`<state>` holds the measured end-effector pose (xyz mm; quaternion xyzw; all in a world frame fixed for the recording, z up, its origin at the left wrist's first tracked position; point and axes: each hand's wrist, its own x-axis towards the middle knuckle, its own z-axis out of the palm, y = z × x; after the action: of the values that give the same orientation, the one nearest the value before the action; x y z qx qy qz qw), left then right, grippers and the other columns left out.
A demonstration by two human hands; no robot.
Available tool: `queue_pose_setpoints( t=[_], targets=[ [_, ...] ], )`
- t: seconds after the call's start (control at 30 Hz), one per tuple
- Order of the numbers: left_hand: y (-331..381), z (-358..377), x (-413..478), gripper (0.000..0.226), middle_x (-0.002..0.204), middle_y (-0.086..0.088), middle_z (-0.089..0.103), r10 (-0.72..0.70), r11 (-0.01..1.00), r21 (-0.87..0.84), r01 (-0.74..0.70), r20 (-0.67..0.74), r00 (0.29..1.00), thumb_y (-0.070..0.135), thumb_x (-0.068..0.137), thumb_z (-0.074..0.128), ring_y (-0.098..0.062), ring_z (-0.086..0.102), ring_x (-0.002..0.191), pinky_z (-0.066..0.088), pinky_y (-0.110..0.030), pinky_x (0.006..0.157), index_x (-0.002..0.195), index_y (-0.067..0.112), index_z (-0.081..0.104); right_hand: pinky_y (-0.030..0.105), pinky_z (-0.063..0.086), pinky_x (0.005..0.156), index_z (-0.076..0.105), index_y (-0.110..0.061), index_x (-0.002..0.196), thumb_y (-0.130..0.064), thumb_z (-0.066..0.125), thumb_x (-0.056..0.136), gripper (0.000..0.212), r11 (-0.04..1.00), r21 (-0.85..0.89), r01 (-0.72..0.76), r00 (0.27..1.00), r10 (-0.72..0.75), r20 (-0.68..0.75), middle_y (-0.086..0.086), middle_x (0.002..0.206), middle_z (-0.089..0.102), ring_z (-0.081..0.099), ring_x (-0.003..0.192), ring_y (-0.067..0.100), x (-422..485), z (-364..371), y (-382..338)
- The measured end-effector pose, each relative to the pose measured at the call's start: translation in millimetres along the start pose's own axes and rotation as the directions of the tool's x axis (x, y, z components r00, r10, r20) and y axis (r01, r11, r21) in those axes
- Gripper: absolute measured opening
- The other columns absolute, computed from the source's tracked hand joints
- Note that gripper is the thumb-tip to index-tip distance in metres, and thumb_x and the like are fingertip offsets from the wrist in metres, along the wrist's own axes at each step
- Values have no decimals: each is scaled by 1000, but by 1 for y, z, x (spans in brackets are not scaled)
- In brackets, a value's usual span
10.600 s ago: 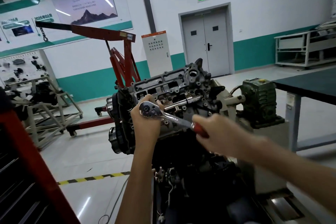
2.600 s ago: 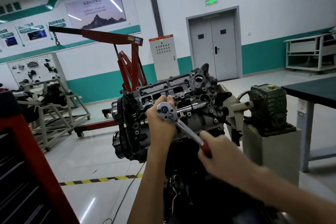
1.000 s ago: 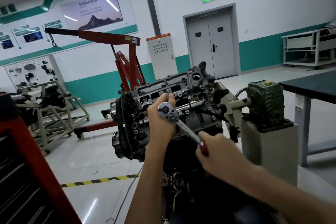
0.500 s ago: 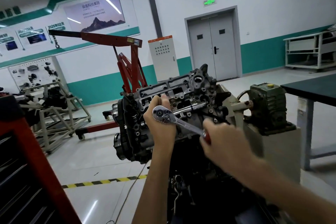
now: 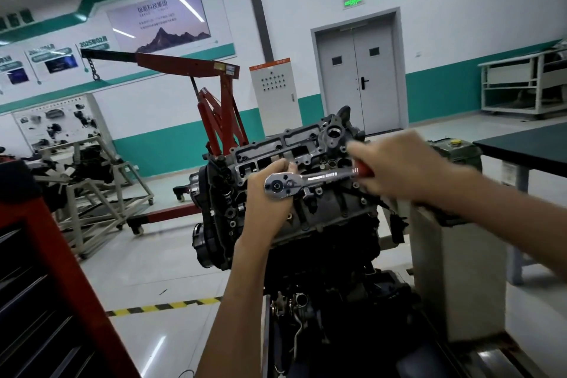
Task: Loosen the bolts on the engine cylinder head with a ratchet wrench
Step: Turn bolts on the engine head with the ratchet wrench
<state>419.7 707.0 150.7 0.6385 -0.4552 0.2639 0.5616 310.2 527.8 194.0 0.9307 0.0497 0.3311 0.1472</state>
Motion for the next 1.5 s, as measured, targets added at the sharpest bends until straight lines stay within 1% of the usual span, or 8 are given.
queue_pose_setpoints(
  t=[0.3,0.5,0.63,0.8,0.9,1.1,1.3,1.5],
  targets=[
    [2,18,-7,38,52,9,35,-100,988,-144,58,-308,946,7,98,50,-3,30,48,27,-17,46,62,-1,41,28,43,61,38,-22,81,-34,46,86,16,914,242,-325,946,313,88,-5,64,40,53,64,20,-42,26,-73],
    [5,30,1,40,54,-14,29,-86,991,-131,38,-381,920,2,97,50,-14,27,54,25,-31,47,60,-1,33,28,48,53,43,-30,68,-23,54,79,17,334,869,-365,918,283,277,-7,59,51,51,49,9,-57,48,-151],
    [-4,14,-3,41,51,11,35,-116,985,-147,88,-191,975,8,98,52,-6,30,49,26,-22,46,59,17,39,32,46,63,34,-24,73,-31,50,80,19,707,626,-330,944,236,232,-2,65,46,58,69,27,-56,42,-104],
    [0,6,-1,42,53,9,31,-30,999,-26,28,-61,998,8,96,52,-3,26,49,23,-19,48,58,9,35,18,41,56,43,-23,82,-30,52,86,12,978,193,-81,997,79,21,-12,60,43,47,54,5,-15,5,-11],
    [2,6,-1,42,53,4,31,6,1000,5,-6,-38,999,6,96,52,-5,26,50,22,-23,49,59,13,36,24,36,60,49,-18,90,-27,55,84,12,997,62,-36,994,42,-98,-14,56,35,44,54,10,6,-11,11],
    [1,14,-7,39,52,11,35,-84,991,-120,55,-260,962,7,98,50,-3,29,48,25,-16,47,60,11,40,25,46,65,41,-24,81,-37,47,87,15,925,268,-270,963,258,82,-10,63,44,53,62,12,-42,27,-59],
    [5,27,-2,38,55,-12,31,-60,987,-160,1,-370,927,0,97,50,-12,28,54,26,-20,49,61,-1,38,12,33,47,33,-27,67,-28,50,85,25,534,763,-363,927,289,239,-6,61,46,46,47,6,-57,54,-148],
    [-6,6,-4,38,50,12,37,-56,996,-70,46,-153,987,1,96,51,-1,31,48,26,-14,47,60,8,42,24,41,58,35,-25,81,-32,46,86,13,952,275,-132,990,115,76,-7,62,46,49,53,13,-42,31,-62]
  ],
)
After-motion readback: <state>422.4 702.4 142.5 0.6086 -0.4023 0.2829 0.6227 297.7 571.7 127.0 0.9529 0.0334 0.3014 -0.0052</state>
